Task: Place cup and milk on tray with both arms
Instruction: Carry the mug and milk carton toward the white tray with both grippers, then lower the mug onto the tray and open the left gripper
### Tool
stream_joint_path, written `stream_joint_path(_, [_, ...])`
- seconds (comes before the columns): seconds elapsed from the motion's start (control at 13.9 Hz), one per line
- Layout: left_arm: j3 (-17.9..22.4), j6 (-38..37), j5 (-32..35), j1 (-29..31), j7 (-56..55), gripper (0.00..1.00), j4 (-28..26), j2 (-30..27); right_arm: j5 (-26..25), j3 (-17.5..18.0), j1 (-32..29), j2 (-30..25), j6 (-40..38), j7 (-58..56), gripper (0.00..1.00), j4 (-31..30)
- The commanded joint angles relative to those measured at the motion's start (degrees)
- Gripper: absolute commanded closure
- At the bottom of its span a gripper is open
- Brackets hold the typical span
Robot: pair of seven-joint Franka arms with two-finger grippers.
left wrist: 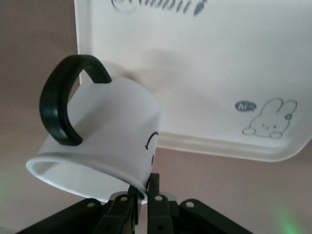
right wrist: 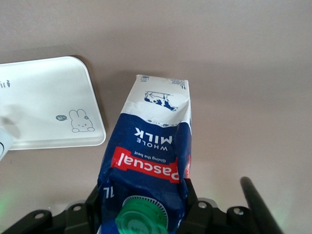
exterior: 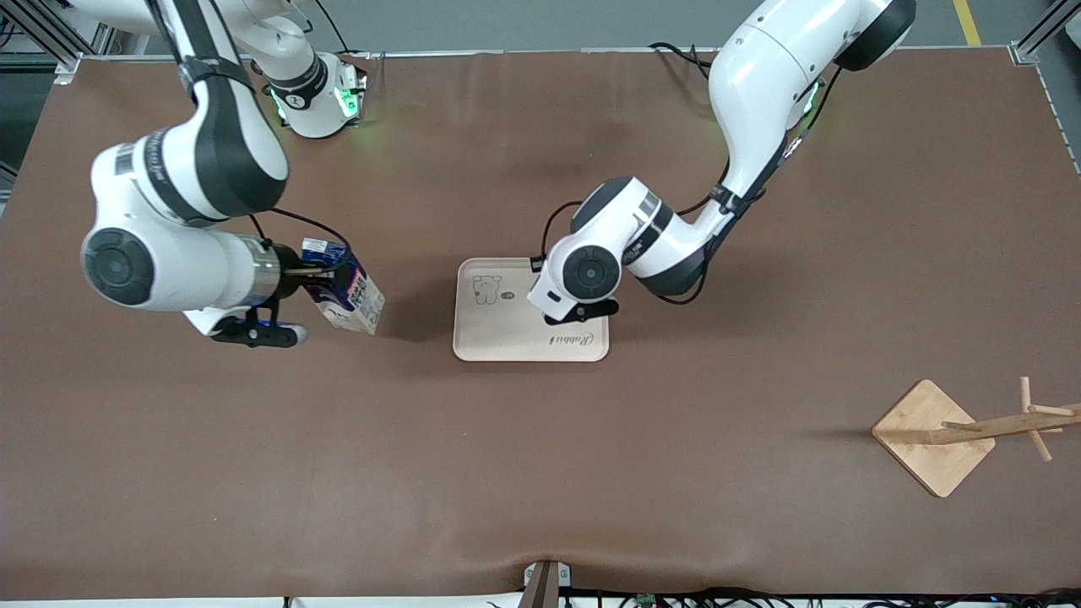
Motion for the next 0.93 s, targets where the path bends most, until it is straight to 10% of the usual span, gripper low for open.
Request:
stream_joint_path(0.0, [1.22,-1.0,1.15,-1.82,2.46,1.0,5.77,4.24,1.33,-0.54,2.82,2.26,-0.68,3.74,0.9,2.48])
stream_joint_path(0.57, [2.63,-1.52,0.71,-3.5,2.2,0.87,5.6,4.69,8.18,-0.54,10.91,5.43,5.2,15.86,0.89,2.48])
stream_joint_path(0.65, [2.63,-1.52,0.71,-3.41,2.29,0.72,5.6,4.69,8.18,-0.54,11.79,5.86,5.91,16.48,0.88,2.48])
stream_joint_path(0.79, [2.63,-0.99,0.8,-3.41,2.55,0.0,5.6,4.52,8.44,-0.54,12.41,7.18,6.26,16.49,0.88,2.48])
stream_joint_path(0.86, [2.63,-0.99,0.71,-3.41,2.55,0.0,5.69,4.34,8.45,-0.54,12.76,7.45,6.35,16.4,0.88,2.48])
